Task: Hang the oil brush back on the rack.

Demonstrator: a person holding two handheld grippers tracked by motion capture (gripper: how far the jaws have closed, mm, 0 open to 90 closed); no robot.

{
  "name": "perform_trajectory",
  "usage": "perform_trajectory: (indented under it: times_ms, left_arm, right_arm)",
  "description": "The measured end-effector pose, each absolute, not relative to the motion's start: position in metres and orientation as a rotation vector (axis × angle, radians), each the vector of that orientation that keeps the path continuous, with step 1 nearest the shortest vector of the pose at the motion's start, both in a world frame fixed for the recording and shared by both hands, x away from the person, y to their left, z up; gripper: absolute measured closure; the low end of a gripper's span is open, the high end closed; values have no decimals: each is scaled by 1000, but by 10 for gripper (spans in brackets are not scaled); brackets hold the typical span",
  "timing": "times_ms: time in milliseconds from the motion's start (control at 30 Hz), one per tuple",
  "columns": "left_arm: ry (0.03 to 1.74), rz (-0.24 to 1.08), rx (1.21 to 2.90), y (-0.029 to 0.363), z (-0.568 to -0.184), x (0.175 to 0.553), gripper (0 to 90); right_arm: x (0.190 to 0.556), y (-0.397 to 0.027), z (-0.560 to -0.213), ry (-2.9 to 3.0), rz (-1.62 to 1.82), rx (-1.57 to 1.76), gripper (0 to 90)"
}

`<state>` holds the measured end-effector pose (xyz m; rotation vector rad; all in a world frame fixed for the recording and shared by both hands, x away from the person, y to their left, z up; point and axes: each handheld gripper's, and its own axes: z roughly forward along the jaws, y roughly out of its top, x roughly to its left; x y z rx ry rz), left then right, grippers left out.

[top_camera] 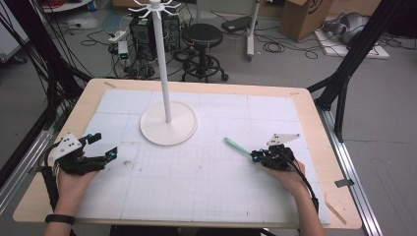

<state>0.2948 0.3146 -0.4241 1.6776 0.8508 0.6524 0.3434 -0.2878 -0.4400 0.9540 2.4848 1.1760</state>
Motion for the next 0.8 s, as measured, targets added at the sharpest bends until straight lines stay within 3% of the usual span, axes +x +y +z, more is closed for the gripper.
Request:
perform_trajectory:
  times_ms: [333,800]
  left_arm:
    - [856,650,1670,315,-424,295,173]
    - [856,650,1663,317,-423,295,174]
  right_arm:
    - [337,-278,-414,2388,1304,914,833]
    - [336,-262,-349,2226,1513,845,833]
